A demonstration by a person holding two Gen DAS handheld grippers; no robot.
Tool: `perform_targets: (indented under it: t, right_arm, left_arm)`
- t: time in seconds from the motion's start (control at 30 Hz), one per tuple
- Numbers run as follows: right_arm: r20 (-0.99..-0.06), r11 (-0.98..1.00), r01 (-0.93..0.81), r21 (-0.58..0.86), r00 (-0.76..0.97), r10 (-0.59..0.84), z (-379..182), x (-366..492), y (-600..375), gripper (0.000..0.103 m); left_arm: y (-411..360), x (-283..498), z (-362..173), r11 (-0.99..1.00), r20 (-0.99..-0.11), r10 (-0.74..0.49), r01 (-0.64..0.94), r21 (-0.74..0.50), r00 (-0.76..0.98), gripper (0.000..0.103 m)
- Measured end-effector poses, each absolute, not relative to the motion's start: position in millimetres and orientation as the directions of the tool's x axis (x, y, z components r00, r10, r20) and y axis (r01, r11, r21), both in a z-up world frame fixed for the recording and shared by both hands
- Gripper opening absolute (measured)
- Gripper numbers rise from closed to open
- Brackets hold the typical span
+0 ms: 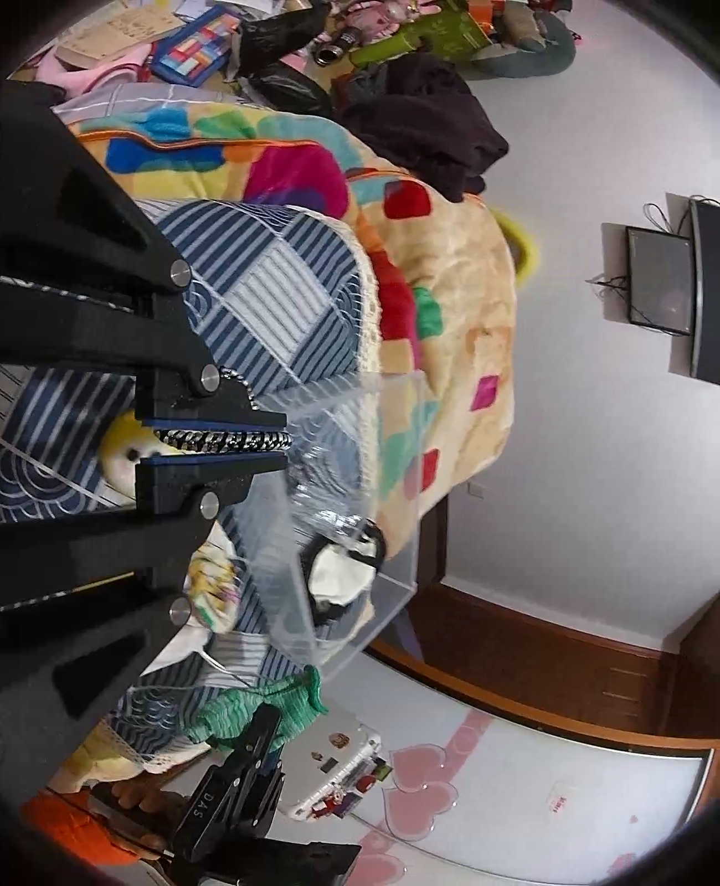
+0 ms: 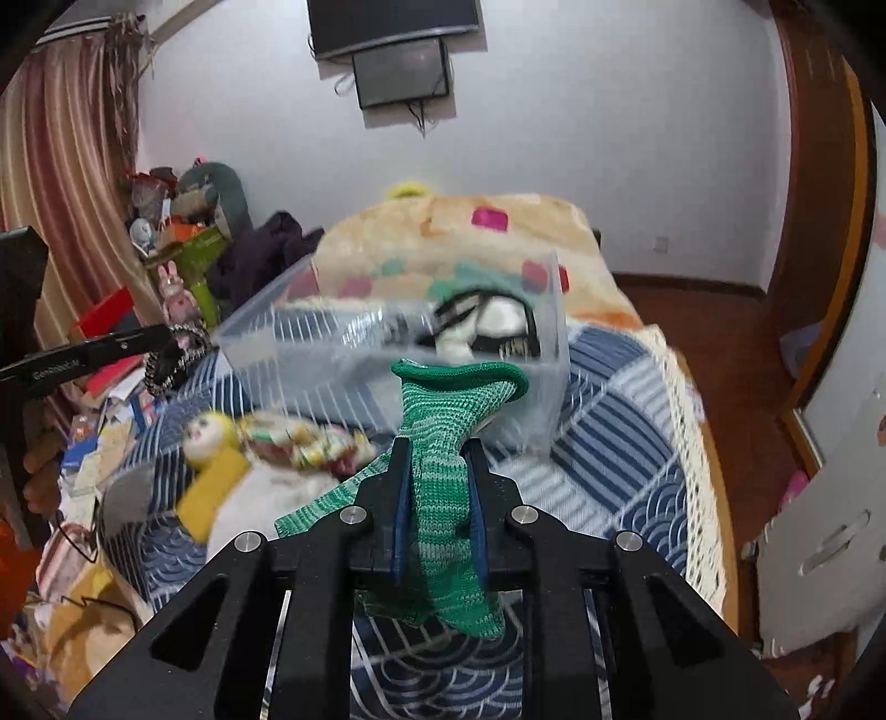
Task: Organize soft objects
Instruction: 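Lower the beaded chain and green sock into the clear box, opening both tools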
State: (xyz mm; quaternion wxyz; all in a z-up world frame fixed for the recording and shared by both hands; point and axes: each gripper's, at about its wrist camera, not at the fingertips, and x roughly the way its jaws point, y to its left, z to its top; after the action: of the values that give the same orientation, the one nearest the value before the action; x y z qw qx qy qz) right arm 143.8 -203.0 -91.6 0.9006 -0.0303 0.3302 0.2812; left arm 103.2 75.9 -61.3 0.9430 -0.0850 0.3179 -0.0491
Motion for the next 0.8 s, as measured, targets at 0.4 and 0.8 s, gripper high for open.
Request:
perform_targets:
  t: [0.4, 0.8]
  right_arm:
    - [-0.555, 0.815, -0.556, 0.166, 0.630, 0.543, -76, 173, -180, 0.016]
    - [-0.616, 0.819, -0.538, 0.197, 0.582, 0.530, -87, 214, -154, 0.016]
  left_arm:
    - [60, 139, -50, 0.972, -0.561, -0.201, 0.093, -0.215, 0.803, 0.005]
    - [42, 185, -77, 0.972, -0.620, -0.217, 0.106, -0.211, 0.754, 0.005]
